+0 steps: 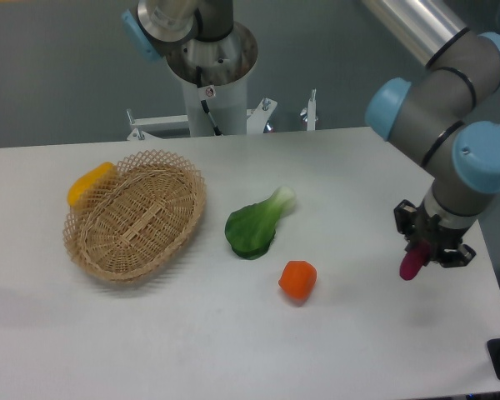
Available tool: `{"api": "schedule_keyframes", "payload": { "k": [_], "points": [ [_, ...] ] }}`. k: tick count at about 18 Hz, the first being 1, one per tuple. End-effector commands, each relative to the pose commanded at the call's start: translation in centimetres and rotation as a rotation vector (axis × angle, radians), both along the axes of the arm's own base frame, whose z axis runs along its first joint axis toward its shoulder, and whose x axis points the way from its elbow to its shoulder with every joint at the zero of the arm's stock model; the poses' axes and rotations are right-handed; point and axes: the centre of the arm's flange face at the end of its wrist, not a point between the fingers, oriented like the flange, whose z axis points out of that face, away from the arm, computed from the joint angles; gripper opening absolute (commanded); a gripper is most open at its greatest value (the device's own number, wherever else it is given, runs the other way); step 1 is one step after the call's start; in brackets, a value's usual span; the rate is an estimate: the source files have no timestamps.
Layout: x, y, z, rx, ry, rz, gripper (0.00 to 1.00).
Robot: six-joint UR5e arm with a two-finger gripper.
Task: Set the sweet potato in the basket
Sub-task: 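Lift the held purple sweet potato and start moving toward the basket, then carry the sweet potato over the bok choy to above the wicker basket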
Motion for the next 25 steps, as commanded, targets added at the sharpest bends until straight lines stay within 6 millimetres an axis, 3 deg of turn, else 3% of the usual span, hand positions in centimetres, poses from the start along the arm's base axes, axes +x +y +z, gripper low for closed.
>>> {"api": "schedule_keyframes", "payload": {
  "k": [2, 4, 10, 14, 17, 22, 25],
  "points": [
    [2.8, 0.9, 0.1, 0.000, -0.012, -0.003, 0.05],
    [7.1, 2.4, 0.6, 0.006, -0.027, -0.034, 0.05],
    [24.6, 8.2, 1.8, 0.025, -0.072, -0.119, 0.05],
    [33.2, 10.1, 0.1, -0.008, -0.099, -0.194, 0.05],
    [37.6, 9.9, -0.7, -0.028, -0.115, -0.253, 0.05],
    [44.5, 9.7, -5.0, -0.015, -0.129, -0.277, 0.08],
    [46.3, 9.9, -7.6, -0.003, -0.125, -0.252, 0.08]
  ]
}}
